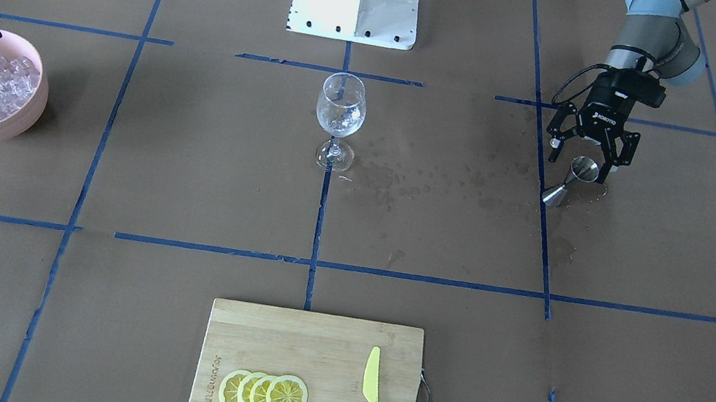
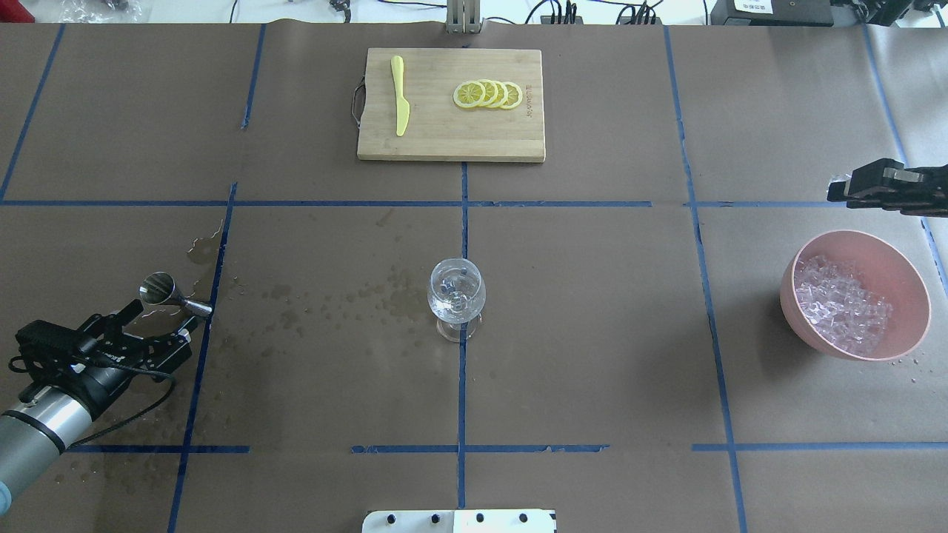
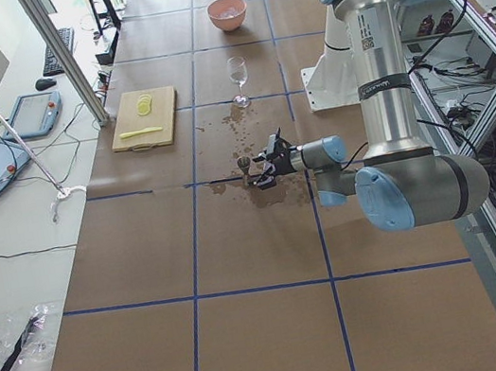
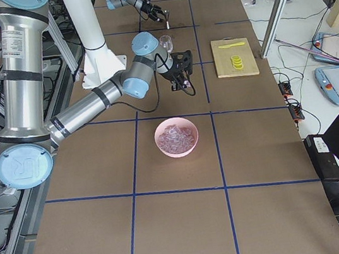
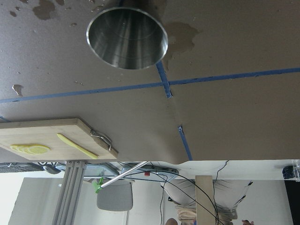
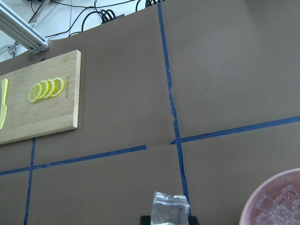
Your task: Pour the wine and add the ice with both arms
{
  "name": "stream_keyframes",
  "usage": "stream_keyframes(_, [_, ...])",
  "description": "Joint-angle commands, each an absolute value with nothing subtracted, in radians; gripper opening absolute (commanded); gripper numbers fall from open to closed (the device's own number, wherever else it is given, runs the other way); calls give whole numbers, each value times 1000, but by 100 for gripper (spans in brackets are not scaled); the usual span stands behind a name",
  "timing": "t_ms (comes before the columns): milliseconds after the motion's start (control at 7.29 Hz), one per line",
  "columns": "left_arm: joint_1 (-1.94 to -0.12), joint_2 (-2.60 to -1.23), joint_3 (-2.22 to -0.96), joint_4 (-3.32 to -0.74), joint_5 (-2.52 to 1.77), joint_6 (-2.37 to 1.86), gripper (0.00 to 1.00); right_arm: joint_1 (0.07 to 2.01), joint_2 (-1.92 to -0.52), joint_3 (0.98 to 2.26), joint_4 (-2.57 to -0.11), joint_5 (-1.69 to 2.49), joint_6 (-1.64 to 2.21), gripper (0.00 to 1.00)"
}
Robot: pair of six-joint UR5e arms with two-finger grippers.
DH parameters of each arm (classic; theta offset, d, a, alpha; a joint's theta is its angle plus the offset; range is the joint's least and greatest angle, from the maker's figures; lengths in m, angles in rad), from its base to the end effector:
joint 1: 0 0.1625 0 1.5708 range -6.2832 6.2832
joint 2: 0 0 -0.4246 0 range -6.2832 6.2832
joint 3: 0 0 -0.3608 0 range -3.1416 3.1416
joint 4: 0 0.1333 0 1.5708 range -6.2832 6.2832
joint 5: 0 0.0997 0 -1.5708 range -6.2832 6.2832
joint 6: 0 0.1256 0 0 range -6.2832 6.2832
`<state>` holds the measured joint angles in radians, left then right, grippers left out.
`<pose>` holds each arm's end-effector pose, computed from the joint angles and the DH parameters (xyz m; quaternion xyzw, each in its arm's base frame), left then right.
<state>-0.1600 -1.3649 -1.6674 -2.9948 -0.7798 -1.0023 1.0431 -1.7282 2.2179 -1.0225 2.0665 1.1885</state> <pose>0.3422 -0.2807 0.5434 0.4858 0.4182 -0.0823 0.7631 -0.1367 -0.3806 0.3824 0.1533 -0.5031 0.1580 0.8357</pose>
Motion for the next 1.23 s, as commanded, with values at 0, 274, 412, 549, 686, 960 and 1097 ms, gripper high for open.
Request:
stream_keyframes(0, [-166, -1309, -1753, -2911, -920, -1008, 100, 1042, -1698, 2218, -1023, 2081, 1195, 0])
stream_keyframes(274, [-167, -1169, -1943, -2805, -1030, -1029, 100, 1040, -1680, 2218, -1023, 2085, 1195, 0])
stream_keyframes(412, [-169, -1146, -1986, -2715, -1075, -1035, 100, 1032, -1666, 2218, -1023, 2086, 1195, 0])
stream_keyframes(549, [-172, -1146, -2047, -2591, -1141, -1061, 100, 1019, -1640, 2217, -1025, 2086, 1203, 0])
stream_keyframes(686, [-195, -1146, -2113, -2495, -1223, -1065, 100, 999, -1590, 2215, -1025, 2085, 1266, 0])
stream_keyframes(960, [-267, -1149, -2181, -2373, -1369, -1063, 100, 919, -1435, 2189, -1037, 2071, 1400, 0])
stream_keyframes(1097, [-296, -1149, -2186, -2369, -1423, -1063, 100, 878, -1380, 2174, -1040, 2069, 1431, 0])
